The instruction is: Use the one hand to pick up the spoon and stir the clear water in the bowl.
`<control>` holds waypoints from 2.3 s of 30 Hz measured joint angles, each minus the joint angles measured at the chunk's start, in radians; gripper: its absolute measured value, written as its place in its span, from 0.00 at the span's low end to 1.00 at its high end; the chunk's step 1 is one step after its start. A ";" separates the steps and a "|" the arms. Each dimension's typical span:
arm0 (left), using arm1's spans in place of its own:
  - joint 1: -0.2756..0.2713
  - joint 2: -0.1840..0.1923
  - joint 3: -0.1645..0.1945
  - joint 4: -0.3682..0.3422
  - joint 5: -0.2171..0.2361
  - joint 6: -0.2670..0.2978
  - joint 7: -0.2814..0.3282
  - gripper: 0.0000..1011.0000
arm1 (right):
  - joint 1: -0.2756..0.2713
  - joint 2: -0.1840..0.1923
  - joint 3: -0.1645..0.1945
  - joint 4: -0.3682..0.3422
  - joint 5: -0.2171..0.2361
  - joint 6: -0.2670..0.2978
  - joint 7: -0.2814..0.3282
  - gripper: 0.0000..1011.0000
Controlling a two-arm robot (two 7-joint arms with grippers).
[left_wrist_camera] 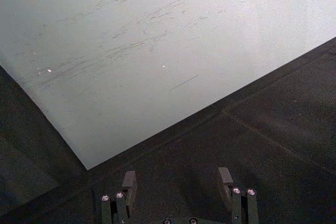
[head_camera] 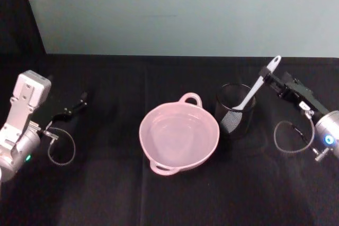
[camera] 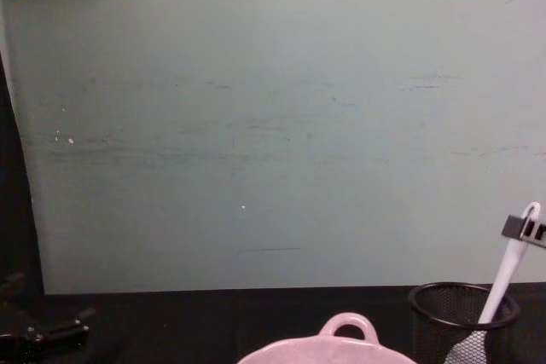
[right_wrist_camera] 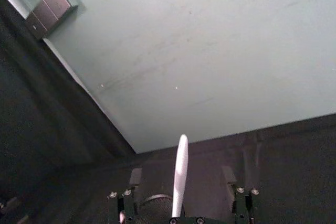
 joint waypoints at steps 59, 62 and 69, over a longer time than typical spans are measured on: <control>0.000 0.000 0.000 0.000 0.000 0.000 0.000 1.00 | -0.032 0.084 -0.084 0.037 -0.481 -0.126 -0.177 0.99; 0.000 0.000 0.000 0.000 0.000 0.000 0.000 1.00 | -0.032 0.084 -0.084 0.038 -0.481 -0.127 -0.178 0.99; 0.000 0.000 0.000 0.000 0.000 0.000 0.000 1.00 | -0.032 0.085 -0.085 0.038 -0.482 -0.129 -0.179 0.99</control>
